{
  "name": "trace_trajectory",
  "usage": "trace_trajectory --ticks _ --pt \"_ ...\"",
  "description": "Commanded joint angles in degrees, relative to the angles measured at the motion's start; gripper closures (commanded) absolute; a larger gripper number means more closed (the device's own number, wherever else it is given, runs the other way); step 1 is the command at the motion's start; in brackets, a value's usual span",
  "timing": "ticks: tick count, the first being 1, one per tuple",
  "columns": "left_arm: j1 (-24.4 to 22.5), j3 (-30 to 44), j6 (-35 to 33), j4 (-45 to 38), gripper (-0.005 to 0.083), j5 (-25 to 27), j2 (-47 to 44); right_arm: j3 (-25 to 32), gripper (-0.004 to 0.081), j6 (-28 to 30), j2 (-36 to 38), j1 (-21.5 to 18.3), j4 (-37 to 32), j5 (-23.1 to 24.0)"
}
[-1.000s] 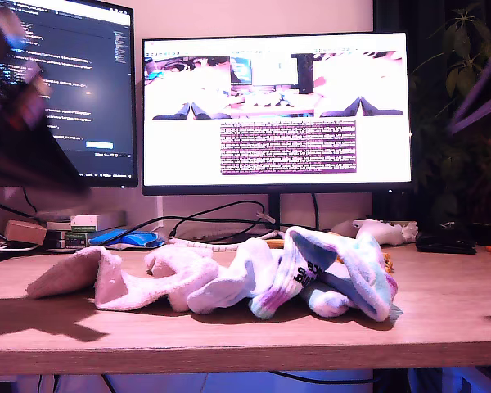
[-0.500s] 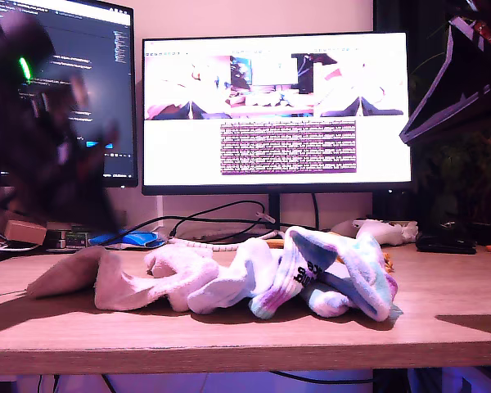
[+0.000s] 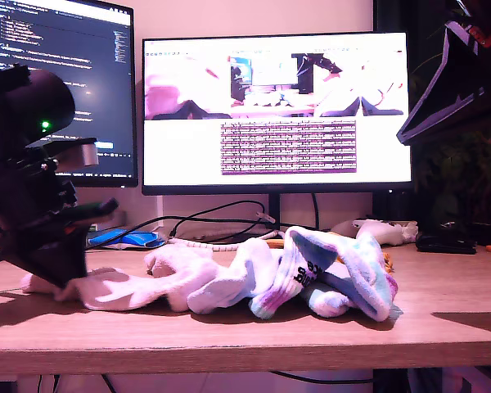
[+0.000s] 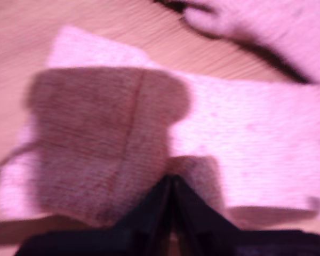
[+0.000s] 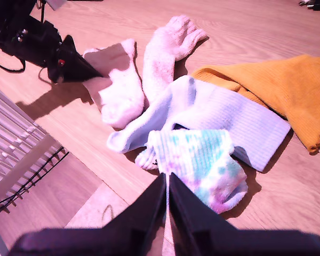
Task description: Pair up the socks based on colour and pattern, by placing them on top of one another
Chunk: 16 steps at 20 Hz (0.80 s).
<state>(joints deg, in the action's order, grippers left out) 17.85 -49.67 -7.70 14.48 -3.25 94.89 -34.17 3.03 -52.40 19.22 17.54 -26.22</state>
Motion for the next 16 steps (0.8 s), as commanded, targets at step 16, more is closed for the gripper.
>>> trace_trajectory --ticks 16 --pt "0.2 -8.2 2.7 7.6 0.0793 -11.2 1.6 0.3 0.0780 0.1 -0.6 0.3 -0.2 -0.2"
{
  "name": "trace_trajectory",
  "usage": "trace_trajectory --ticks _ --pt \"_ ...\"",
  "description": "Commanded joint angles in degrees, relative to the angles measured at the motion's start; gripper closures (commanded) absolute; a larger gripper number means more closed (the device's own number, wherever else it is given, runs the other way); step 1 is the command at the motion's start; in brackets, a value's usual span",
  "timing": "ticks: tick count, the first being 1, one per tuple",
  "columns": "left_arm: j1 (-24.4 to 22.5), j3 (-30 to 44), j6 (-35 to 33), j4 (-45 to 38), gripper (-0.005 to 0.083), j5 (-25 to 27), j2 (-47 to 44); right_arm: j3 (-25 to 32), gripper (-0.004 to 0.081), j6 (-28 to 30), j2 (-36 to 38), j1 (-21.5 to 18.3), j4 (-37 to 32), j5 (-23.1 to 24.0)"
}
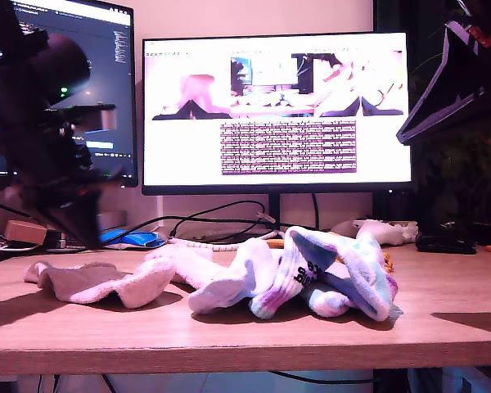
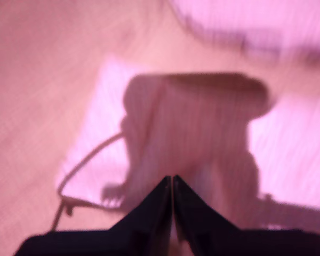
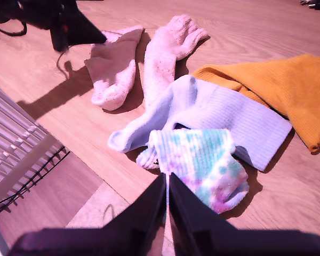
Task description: Pair up the socks based on colour and pattern, by placing them on top of one another
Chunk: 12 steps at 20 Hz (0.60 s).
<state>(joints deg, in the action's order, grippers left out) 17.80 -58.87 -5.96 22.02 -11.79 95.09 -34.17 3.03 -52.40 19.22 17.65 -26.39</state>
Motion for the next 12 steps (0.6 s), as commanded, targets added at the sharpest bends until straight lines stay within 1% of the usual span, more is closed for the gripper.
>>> trace_trajectory --ticks 1,2,4,5,9,11,12 --pt "0.4 1.0 1.7 0.5 0.0793 -6.1 2.0 0.3 0.0780 0.1 -0.6 0.3 -0.4 0.0" --pt "0.8 1.2 2.4 0.5 0.0793 -8.4 2.6 0.3 0.0780 0.1 -0.6 0.3 -0.6 0.0" --pt "1.7 1.2 3.2 -0.3 0.0793 -10.5 4.0 0.3 0.0780 0.0 -0.6 0.3 -0.6 0.0" --pt "2.0 1.2 4.6 -1.2 0.0793 -10.7 4.8 0.3 0.0780 0.1 -0.6 0.3 -0.6 0.0" --pt "4.4 1.2 6.5 -3.8 0.0793 -10.6 9.2 0.3 0.0780 0.0 -0.6 0.3 -0.7 0.0" --pt "5.7 1.2 7.3 -3.8 0.0793 -10.4 10.6 0.3 0.0780 0.0 -0.6 0.3 -0.6 0.0" --pt "6.5 1.2 7.0 -2.5 0.0793 -10.3 10.7 0.3 0.0780 0.0 -0.6 0.3 -0.6 -0.1"
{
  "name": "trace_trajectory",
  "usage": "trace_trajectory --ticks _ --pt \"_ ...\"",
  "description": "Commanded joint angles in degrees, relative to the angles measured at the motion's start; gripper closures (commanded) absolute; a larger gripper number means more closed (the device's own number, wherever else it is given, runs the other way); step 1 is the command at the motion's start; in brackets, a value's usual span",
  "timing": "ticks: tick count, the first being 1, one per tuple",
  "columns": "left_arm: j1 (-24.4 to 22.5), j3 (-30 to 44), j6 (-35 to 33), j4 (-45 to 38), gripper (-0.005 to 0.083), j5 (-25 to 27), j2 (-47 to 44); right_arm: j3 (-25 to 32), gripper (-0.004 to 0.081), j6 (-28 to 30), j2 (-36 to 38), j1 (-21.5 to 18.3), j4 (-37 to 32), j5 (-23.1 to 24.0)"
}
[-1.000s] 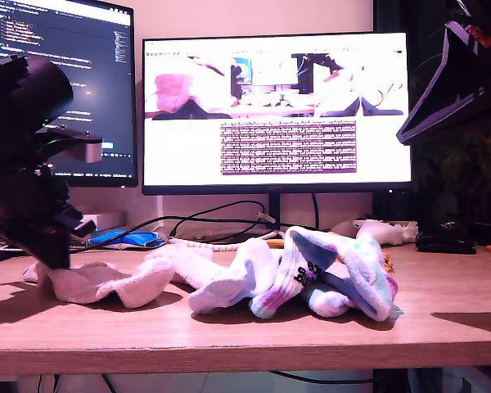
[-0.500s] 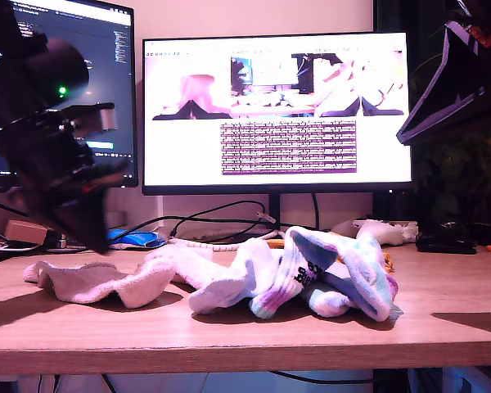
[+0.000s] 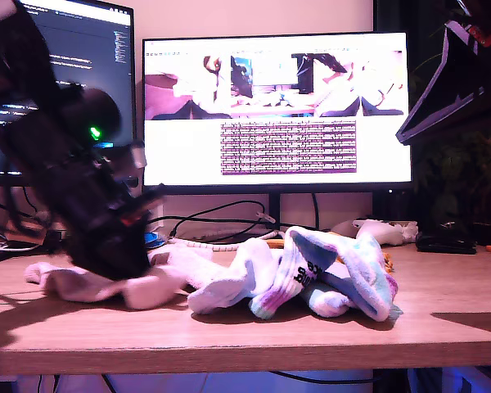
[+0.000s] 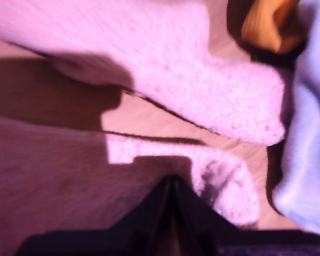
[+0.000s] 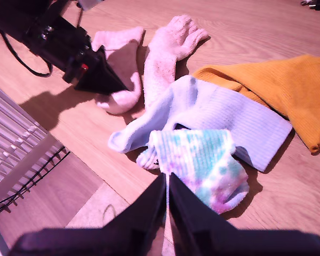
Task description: Pair up the socks based on colour and pattern, by placing them on top of one another
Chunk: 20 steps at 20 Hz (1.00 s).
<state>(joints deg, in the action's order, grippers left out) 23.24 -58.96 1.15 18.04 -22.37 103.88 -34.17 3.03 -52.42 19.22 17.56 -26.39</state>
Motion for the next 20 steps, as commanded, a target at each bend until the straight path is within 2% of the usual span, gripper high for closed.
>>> trace_trajectory --ticks 1,6,10,12,15,18,20 --pt "1.8 1.3 -0.9 2.9 0.0793 0.3 1.9 0.3 0.0780 0.0 -0.6 0.3 -0.5 0.0" --pt "4.2 1.3 -9.9 18.4 0.0793 2.1 1.9 0.3 0.0780 0.0 -0.6 0.3 -0.6 -0.1" --pt "3.9 1.0 -14.4 27.2 0.0793 14.8 1.9 0.3 0.0780 0.0 -0.6 0.3 -0.6 -0.1" --pt "3.7 0.3 -16.1 29.7 0.0793 17.8 1.8 0.3 0.0780 0.0 -0.6 0.3 -0.6 -0.1" --pt "3.7 -1.9 -16.5 31.3 0.0793 16.4 0.3 0.3 0.0780 0.0 -0.6 0.3 -0.6 -0.1" --pt "3.8 -4.8 -16.4 31.2 0.0793 10.9 -3.7 0.3 0.0780 0.0 -0.6 0.3 -0.5 -0.2" --pt "3.6 -6.0 -16.3 30.4 0.0793 9.4 -6.9 0.3 0.0780 0.0 -0.6 0.3 -0.5 -0.2"
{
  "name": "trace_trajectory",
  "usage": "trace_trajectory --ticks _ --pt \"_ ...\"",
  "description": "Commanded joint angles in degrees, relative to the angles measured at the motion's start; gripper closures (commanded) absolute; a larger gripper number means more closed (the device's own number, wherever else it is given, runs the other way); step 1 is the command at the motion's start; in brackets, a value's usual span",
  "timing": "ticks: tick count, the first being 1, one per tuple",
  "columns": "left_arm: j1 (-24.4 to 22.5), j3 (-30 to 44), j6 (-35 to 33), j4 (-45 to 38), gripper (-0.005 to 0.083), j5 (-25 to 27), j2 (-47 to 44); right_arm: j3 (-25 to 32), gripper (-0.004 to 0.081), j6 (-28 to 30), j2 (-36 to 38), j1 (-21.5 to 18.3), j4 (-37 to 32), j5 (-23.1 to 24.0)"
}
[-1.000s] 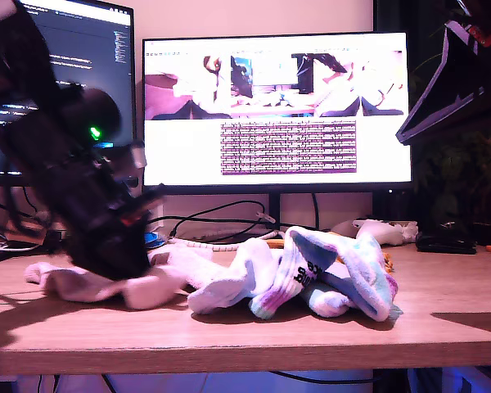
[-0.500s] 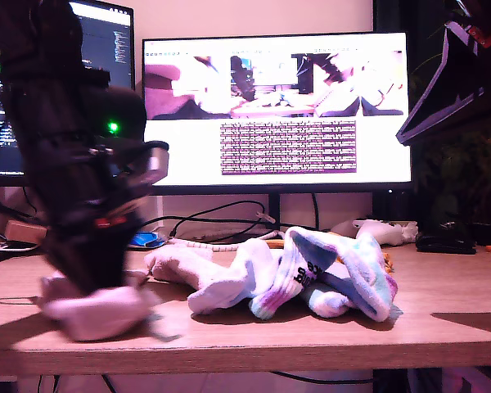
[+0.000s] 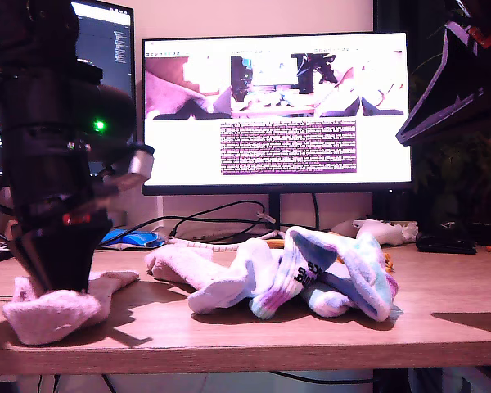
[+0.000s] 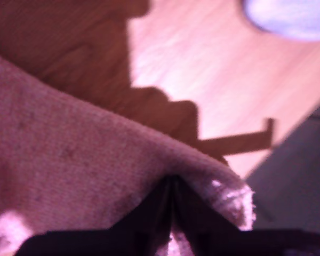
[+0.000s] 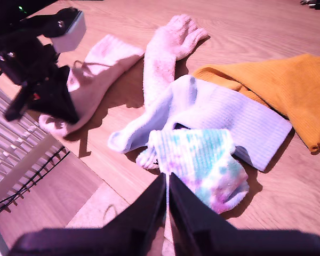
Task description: Pair up the socks based on colour and pattern, by placing them on top of one another
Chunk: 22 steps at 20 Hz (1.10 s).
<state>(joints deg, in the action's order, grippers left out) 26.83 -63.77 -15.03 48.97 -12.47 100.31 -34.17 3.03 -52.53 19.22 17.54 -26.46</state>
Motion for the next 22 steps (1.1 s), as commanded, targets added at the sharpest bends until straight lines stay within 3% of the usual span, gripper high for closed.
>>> trace_trajectory --ticks 1,7,12,20,22 --pt "-0.4 -1.2 0.1 -2.1 0.0793 0.1 -4.6 0.3 0.0780 0.0 -0.5 0.3 -0.5 -0.2" --pt "-6.5 -1.2 3.2 -11.3 0.0793 9.1 -4.5 0.3 0.0780 0.0 -0.5 0.3 -0.5 -0.2" --pt "-8.9 -1.2 3.2 -13.5 0.0793 9.0 -0.4 0.3 0.0780 0.0 -0.5 0.3 -0.6 -0.2" --pt "-8.6 -1.2 3.2 -14.9 0.0793 9.9 6.8 0.3 0.0780 0.0 -0.5 0.3 -0.6 -0.2" --pt "-7.6 -1.2 3.7 -15.0 0.0793 8.0 7.4 0.3 0.0780 0.0 -0.5 0.3 -0.6 -0.2"
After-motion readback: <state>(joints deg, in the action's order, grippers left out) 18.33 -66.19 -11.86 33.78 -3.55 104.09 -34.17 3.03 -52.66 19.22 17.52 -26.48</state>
